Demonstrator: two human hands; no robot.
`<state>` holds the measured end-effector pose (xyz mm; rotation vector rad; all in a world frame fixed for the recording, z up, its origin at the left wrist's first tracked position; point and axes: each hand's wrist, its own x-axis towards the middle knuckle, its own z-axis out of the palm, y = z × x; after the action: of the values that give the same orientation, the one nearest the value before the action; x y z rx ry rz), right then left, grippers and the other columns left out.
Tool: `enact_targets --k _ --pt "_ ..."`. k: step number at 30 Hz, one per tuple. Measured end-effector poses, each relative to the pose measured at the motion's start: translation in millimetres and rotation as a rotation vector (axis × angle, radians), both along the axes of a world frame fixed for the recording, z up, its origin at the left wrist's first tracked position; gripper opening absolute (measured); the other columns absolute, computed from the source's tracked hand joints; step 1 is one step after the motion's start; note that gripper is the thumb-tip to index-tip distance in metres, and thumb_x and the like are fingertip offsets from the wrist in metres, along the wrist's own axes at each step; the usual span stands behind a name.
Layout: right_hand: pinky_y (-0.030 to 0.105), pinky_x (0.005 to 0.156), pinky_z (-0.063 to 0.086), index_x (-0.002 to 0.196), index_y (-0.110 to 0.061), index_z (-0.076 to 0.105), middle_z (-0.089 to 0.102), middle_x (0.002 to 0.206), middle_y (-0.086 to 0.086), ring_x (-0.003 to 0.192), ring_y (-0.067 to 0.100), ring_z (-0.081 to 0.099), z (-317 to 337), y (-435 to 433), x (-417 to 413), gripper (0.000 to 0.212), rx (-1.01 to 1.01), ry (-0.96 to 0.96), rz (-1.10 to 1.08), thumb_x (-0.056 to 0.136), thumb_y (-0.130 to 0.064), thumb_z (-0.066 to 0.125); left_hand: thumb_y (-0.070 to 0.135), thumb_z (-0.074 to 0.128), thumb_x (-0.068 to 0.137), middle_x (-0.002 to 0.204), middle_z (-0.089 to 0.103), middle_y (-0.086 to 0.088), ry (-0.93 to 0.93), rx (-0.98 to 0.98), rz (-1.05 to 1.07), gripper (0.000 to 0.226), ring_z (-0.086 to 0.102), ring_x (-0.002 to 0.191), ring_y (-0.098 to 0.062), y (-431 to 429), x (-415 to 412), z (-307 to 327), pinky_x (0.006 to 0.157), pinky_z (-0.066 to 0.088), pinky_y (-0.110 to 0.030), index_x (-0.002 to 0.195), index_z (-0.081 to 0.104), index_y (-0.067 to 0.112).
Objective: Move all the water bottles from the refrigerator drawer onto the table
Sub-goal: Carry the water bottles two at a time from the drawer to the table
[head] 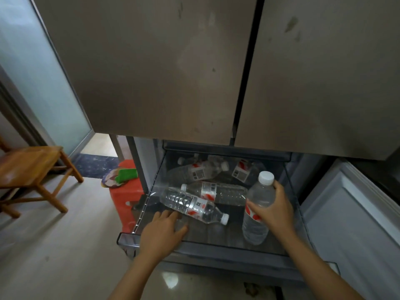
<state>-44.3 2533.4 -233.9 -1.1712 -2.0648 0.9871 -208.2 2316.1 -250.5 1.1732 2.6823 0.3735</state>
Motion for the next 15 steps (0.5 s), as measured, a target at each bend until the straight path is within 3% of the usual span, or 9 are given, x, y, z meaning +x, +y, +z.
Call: enact_targets --k 2,4,12,15 --pt "0.048 0.095 0.044 0.136 -0.020 0.036 0.048 0.133 0.007 0.119 0.029 0.049 -2 3 1 0.087 0.061 -0.067 0.010 0.063 -0.030 0.082 0.054 0.041 0.086 0.134 0.042 0.002 -0.105 -0.051 -0.047 0.051 0.035 0.123 -0.020 7 -6 5 0.095 0.038 -0.033 0.127 0.045 0.026" --pt "0.047 0.094 0.044 0.136 -0.018 0.035 0.048 0.133 0.009 0.118 0.031 0.049 -2 7 0 0.086 0.076 -0.065 -0.008 0.064 -0.029 0.082 0.045 0.050 0.087 0.140 0.035 -0.002 -0.099 -0.093 -0.141 0.052 0.029 0.128 -0.023 21 -11 10 0.102 0.035 -0.036 0.133 0.039 0.023" --pt "0.047 0.090 0.045 0.135 -0.016 0.036 0.049 0.133 0.010 0.116 0.033 0.050 -5 11 1 0.084 0.080 -0.100 -0.061 0.065 -0.030 0.081 0.017 0.061 0.082 0.151 0.023 -0.010 0.364 -0.455 -0.763 0.074 0.021 0.137 -0.029 91 -29 -12 0.111 0.021 -0.045 0.144 0.019 0.018" --pt "0.047 0.091 0.044 0.136 -0.016 0.035 0.047 0.134 0.011 0.118 0.034 0.049 -5 11 0 0.084 0.078 -0.109 -0.055 0.066 -0.029 0.080 0.016 0.064 0.081 0.151 0.019 -0.013 0.419 -0.521 -0.840 0.080 0.019 0.137 -0.031 97 -36 -18 0.111 0.022 -0.046 0.145 0.016 0.018"
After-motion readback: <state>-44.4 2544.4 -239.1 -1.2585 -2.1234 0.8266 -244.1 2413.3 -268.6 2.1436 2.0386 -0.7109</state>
